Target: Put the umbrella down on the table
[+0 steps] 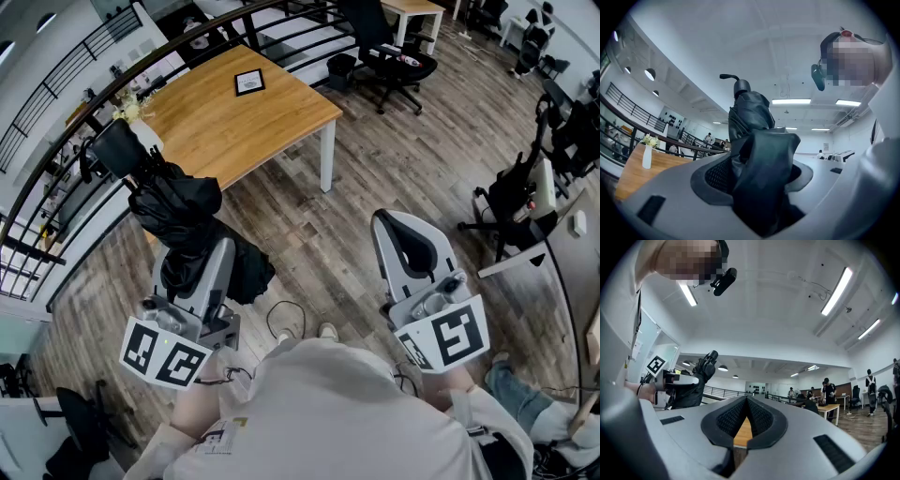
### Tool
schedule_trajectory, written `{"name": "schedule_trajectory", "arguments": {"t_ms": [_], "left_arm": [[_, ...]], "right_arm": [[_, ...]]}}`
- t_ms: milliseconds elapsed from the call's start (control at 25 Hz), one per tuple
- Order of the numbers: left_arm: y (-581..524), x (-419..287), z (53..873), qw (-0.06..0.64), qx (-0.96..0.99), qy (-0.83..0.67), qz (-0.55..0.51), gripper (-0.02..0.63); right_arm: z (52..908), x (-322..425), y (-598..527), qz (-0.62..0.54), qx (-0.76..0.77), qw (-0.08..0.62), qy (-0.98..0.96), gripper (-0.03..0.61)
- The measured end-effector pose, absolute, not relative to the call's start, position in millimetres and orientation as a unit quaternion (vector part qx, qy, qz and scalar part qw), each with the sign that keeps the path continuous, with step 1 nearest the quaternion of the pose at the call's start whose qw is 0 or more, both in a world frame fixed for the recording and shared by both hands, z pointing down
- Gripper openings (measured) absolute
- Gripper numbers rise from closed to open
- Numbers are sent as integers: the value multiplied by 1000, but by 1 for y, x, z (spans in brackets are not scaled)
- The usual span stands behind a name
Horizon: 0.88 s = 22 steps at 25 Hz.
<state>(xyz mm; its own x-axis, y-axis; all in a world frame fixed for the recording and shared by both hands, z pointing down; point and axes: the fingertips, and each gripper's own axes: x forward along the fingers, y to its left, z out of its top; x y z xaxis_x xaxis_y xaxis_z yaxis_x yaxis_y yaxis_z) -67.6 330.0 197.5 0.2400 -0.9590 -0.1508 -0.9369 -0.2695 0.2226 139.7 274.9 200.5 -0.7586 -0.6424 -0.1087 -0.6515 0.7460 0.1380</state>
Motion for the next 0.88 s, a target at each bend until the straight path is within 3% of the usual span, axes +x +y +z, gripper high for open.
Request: {"name": "schedule_trajectory", "arguments": {"t_ms": [880], "left_arm": [[330, -68, 201, 55, 794, -589, -142, 285]], "right_arm": [[217, 144, 277, 61, -349, 23, 935, 28]]}}
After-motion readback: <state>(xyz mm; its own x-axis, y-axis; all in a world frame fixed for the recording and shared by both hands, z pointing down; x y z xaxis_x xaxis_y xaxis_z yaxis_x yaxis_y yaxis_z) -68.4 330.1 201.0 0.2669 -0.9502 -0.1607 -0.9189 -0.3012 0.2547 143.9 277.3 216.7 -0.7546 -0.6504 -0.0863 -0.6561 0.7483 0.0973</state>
